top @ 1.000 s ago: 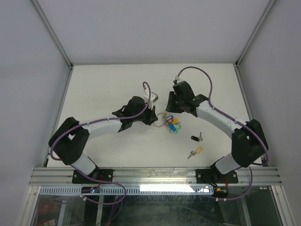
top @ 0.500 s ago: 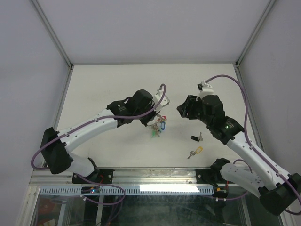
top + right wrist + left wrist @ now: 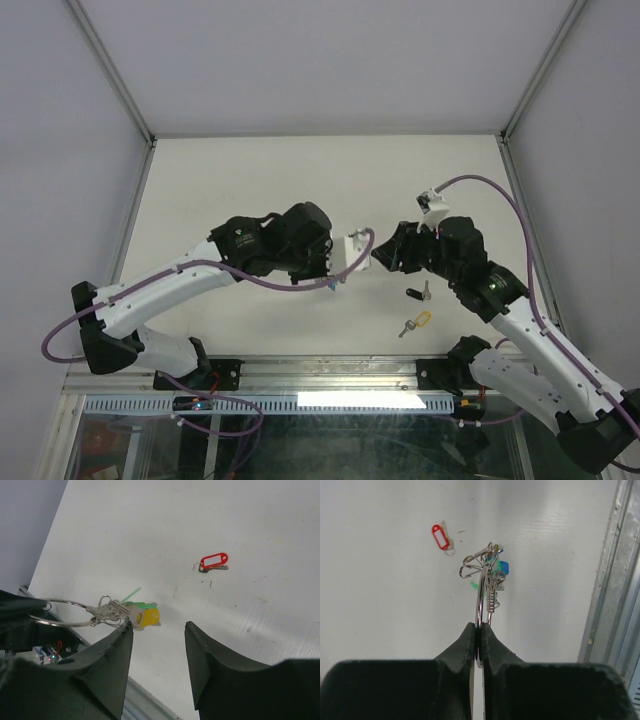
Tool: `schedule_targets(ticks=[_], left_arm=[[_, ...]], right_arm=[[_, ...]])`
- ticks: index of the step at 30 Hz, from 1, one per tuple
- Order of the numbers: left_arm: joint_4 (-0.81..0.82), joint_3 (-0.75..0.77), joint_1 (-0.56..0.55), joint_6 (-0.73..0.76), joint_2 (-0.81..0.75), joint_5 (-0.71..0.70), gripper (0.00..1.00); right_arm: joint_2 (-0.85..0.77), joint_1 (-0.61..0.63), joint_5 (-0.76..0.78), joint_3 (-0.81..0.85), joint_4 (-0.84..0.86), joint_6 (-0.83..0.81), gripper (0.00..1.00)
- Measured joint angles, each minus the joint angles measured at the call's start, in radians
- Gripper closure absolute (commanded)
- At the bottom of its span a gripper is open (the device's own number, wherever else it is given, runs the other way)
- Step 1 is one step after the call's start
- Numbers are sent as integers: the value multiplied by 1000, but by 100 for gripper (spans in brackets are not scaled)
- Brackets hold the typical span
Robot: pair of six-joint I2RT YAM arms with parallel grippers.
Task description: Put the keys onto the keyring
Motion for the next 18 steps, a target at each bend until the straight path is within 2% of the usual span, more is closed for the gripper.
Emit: schedule_targets(ticks=[7,12,18], left_arm=[[-91,0,-170,126,83,-84,100],[-85,0,-199,220,73,-95,100],[-1,-35,-200,319,20,-129,100]], right_arm=[[-75,-1,-83,-54,-53,27,53],[-118,-3,-132,-67,-72,89,56],[-185,-3,-216,-127,-36,247,58]])
